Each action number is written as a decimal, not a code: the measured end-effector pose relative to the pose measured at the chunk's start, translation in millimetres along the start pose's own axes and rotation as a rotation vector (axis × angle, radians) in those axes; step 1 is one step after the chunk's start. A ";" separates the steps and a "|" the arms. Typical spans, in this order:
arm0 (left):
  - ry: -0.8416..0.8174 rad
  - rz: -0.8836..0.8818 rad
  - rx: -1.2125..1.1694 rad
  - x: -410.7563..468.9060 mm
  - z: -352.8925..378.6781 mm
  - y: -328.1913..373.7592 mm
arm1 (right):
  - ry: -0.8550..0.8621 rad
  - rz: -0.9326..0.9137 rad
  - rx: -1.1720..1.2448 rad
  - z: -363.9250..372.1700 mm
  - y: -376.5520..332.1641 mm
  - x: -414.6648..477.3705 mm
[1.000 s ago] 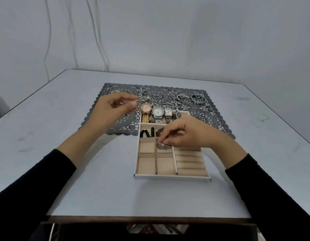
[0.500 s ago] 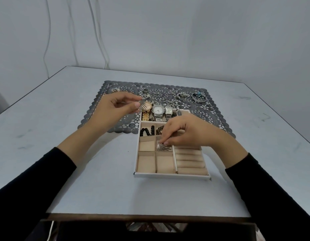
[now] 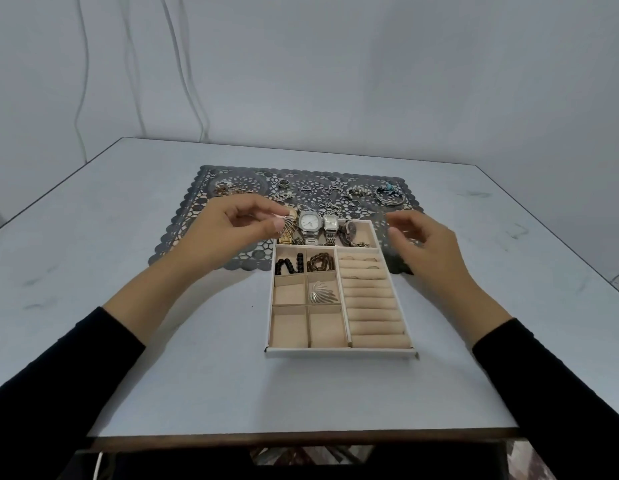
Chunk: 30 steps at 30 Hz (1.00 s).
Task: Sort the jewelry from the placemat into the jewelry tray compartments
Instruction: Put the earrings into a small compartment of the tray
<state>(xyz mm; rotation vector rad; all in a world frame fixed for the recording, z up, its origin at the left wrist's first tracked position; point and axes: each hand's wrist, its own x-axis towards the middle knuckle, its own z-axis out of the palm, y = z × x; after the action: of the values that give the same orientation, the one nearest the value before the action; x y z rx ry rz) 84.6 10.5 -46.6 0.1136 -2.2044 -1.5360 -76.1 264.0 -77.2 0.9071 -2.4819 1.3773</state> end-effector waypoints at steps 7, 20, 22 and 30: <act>-0.113 -0.056 0.045 -6.1 5.4 7.0 | -0.194 0.026 -0.311 4.6 7.1 -4.8; -0.428 -0.007 0.178 -8.5 1.0 5.2 | -0.258 -0.009 -0.374 3.6 4.7 -4.6; -0.451 -0.011 0.190 -8.0 0.8 3.2 | -0.255 0.013 -0.379 3.8 6.4 -3.6; -0.519 0.011 0.268 -7.8 1.8 -1.5 | -0.250 0.046 -0.395 5.6 14.0 -0.5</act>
<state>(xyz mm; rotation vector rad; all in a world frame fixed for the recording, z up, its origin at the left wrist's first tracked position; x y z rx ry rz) 90.6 14.0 -50.8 -0.2430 -2.8010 -1.3647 -83.0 265.2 -90.6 0.9820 -2.8288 0.7727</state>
